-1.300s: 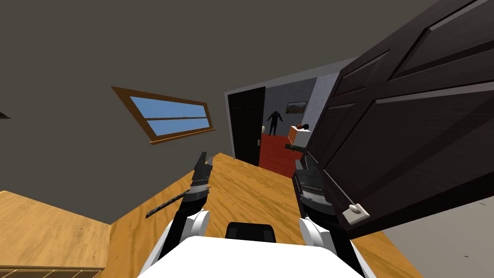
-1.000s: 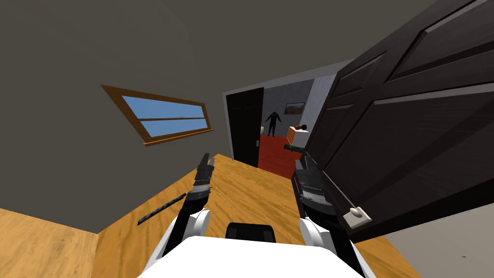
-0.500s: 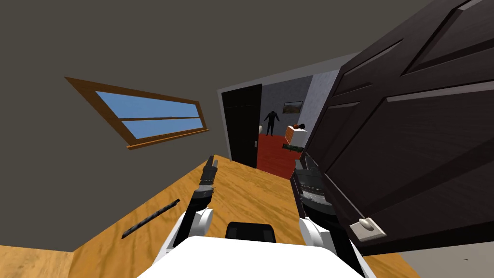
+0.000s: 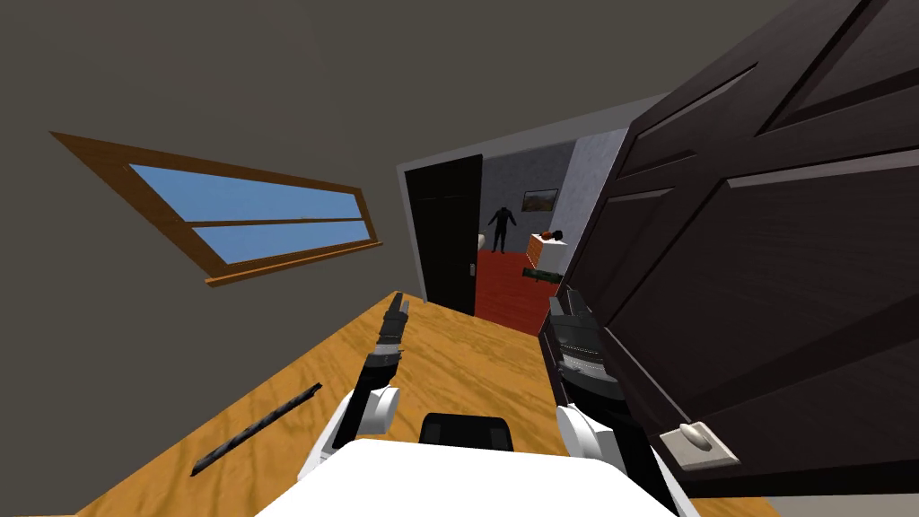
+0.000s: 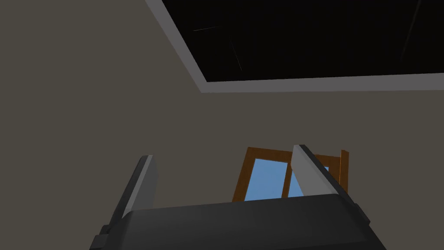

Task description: Pull the door open

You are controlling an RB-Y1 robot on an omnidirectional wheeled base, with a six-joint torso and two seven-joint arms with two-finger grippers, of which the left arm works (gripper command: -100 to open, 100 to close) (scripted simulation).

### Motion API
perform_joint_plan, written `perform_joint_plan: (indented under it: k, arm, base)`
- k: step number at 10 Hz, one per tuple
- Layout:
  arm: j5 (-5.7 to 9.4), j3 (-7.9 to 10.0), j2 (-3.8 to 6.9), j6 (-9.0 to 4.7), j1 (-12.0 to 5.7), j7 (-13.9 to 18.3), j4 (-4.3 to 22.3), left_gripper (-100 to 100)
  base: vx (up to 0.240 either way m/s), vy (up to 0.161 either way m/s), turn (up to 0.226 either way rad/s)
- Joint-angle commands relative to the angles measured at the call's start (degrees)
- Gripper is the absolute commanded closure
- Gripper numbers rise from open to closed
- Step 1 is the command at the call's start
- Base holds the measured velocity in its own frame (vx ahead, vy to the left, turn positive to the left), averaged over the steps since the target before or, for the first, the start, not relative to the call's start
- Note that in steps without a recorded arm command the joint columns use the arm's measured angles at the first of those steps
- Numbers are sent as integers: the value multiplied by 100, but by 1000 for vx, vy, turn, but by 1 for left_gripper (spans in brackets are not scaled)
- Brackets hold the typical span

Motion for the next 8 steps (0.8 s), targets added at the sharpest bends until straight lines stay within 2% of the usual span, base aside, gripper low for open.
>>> perform_joint_plan:
  k: [1, 8]
  arm:
    - [21, 20, 45, -35, -122, 49, 229, -100]
    - [89, 38, 198, -276, -556, 237, 1261, -100]
  base:
    - [89, -22, -61]
    - [104, -30, -59]
